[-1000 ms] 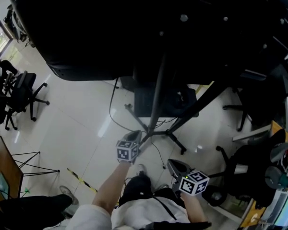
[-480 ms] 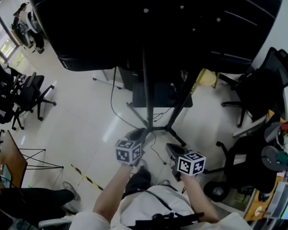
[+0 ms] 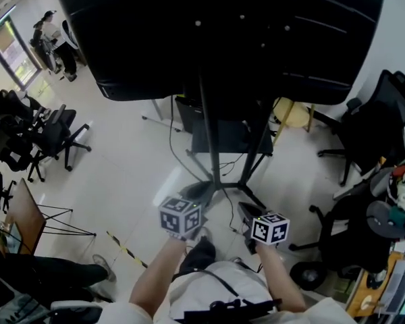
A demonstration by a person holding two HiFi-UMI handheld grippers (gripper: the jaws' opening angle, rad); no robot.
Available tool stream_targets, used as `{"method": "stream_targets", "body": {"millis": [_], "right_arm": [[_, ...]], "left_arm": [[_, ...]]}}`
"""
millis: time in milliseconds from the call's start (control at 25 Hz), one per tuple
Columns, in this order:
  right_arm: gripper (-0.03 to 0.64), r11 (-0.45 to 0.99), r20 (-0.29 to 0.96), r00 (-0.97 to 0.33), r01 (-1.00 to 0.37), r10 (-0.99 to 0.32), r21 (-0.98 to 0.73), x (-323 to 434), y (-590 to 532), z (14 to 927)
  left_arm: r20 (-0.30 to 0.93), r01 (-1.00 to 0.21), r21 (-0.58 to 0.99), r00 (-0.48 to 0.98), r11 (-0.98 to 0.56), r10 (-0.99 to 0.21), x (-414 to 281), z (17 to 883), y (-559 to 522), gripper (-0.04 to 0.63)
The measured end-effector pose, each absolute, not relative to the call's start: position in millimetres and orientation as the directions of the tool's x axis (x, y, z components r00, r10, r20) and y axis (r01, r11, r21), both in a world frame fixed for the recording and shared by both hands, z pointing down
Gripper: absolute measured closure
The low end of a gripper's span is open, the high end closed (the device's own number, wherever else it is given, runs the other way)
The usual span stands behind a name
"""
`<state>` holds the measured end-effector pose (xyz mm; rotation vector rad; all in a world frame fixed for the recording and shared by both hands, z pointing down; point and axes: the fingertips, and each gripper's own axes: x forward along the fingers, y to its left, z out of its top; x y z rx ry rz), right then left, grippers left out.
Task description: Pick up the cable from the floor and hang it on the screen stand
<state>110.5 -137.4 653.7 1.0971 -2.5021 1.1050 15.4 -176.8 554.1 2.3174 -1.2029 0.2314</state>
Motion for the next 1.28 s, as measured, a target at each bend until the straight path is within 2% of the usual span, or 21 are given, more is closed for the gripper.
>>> {"method": "stream_targets", "body": {"millis": [320,560,960,1280], "right_arm": [[0.609,0.445,0.435,-0.707,-0.696,-0.557,-0.563,114.5,-138.4,648.2],[0.609,0.452,0.422,-0.700,-0.703,-0.577,-0.549,110.1,-163.8,639.0],[0.607,0.513,0.334,-0.704,-0.695,-0.627,-0.503,76.9,-222.0,596.2],[0.591,0.494,0.321,-0.653,-0.742,-0.686,-0.453,78.4,-250.1,590.3]], "left_arm": [[0.290,-0.751,0.342,0.656,-0.564,-0.697,19.3,476.8,-185.6,0.580],[0.223,-0.730,0.297,0.679,-0.615,-0.699,-2.8,418.9,-209.9,0.581],[0.136,-0.720,0.232,0.689,-0.654,-0.712,-45.6,338.1,-253.2,0.581],[0.090,-0.703,0.135,0.711,-0.698,-0.698,-57.0,269.1,-267.5,0.581]]}}
